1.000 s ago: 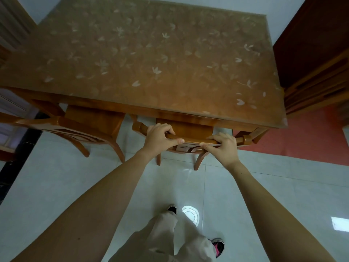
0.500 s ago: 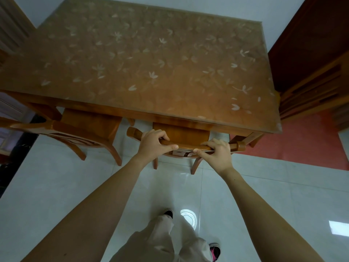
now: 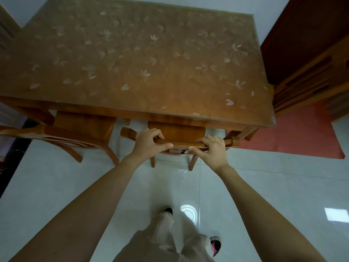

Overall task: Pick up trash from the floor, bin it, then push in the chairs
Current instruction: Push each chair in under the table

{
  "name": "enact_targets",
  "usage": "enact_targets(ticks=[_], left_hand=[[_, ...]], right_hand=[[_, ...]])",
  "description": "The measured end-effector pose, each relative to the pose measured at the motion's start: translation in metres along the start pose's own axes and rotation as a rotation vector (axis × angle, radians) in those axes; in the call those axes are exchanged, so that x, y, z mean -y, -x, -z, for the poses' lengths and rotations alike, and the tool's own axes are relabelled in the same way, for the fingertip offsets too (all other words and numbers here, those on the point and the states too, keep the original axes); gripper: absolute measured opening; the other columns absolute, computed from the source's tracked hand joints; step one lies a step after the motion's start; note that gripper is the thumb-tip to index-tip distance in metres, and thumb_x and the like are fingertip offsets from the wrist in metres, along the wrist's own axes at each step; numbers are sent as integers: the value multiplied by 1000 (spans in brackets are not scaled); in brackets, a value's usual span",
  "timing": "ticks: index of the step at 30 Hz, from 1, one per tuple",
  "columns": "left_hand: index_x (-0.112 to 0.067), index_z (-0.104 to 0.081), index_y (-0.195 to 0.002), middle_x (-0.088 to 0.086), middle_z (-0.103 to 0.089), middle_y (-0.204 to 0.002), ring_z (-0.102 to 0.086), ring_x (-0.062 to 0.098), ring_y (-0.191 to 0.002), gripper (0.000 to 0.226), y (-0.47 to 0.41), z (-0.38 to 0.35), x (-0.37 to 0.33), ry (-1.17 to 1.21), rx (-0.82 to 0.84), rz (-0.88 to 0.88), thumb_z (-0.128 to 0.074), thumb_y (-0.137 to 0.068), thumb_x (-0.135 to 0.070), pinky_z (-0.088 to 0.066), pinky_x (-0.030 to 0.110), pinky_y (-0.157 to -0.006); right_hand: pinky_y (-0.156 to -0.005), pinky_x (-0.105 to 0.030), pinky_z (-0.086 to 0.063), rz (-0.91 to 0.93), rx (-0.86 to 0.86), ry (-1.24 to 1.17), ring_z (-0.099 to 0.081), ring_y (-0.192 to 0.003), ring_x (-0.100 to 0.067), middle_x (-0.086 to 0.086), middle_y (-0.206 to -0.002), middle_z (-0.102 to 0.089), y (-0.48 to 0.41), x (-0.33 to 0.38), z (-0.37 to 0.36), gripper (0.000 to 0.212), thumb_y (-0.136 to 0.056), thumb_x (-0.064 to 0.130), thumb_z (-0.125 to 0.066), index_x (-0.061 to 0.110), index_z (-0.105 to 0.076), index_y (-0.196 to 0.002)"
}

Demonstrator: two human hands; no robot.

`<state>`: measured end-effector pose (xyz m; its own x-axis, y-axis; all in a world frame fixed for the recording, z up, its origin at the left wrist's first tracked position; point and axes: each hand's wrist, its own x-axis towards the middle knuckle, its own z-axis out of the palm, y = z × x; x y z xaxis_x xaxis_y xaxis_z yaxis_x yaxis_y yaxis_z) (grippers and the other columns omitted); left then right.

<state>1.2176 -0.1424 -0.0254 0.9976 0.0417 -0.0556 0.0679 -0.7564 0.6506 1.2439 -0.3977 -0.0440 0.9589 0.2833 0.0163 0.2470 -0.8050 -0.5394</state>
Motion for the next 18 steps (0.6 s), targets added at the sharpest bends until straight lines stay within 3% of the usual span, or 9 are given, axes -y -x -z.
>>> enact_targets(ticks=[4, 6, 10, 13, 18], left_hand=[[-27, -59, -83, -13, -58, -82, -48, 9, -83, 30, 6, 1, -4, -79, 10, -39, -68, -78, -56, -30, 33, -82], [-22, -63, -97, -9, -61, -92, -47, 11, -90, 27, 17, -1, -6, -105, -28, -79, -65, -85, -47, -33, 33, -87], [-14, -56, -130, 4, -58, -130, -47, 24, -125, 41, 40, -4, -7, -206, -22, -113, -51, -95, -37, -31, 43, -109], [-17, -54, -134, 3, -57, -135, -47, 25, -128, 54, 54, 4, -24, -303, -60, -173, -34, -95, -48, -27, 46, -111], [-19, -49, -139, 1, -53, -140, -42, 23, -134, 56, 80, 13, -80, -382, -136, -292, -28, -97, -50, -23, 47, -115]], right_hand=[[-96, -28, -26, 17, 17, 9, -46, -102, -15, 8, -103, -60, 10, 2, 0, 44, -91, 59, -47, 25, -63, -113], [-100, -30, -30, 20, 22, -17, -45, -109, -16, 5, -112, -59, 17, 3, 3, 39, -95, 51, -50, 23, -61, -120], [-110, -36, -31, 50, 38, -27, -42, -126, -16, 3, -131, -57, 31, 9, 22, 42, -97, 43, -54, 23, -55, -133], [-116, -45, -26, 157, 6, 63, -38, -135, -19, 0, -143, -51, 45, 11, 44, 47, -97, 45, -50, 22, -53, -138], [-119, -45, -19, 230, -60, 133, -32, -143, -18, 0, -149, -45, 77, 7, 84, 54, -99, 50, -32, 23, -49, -142]])
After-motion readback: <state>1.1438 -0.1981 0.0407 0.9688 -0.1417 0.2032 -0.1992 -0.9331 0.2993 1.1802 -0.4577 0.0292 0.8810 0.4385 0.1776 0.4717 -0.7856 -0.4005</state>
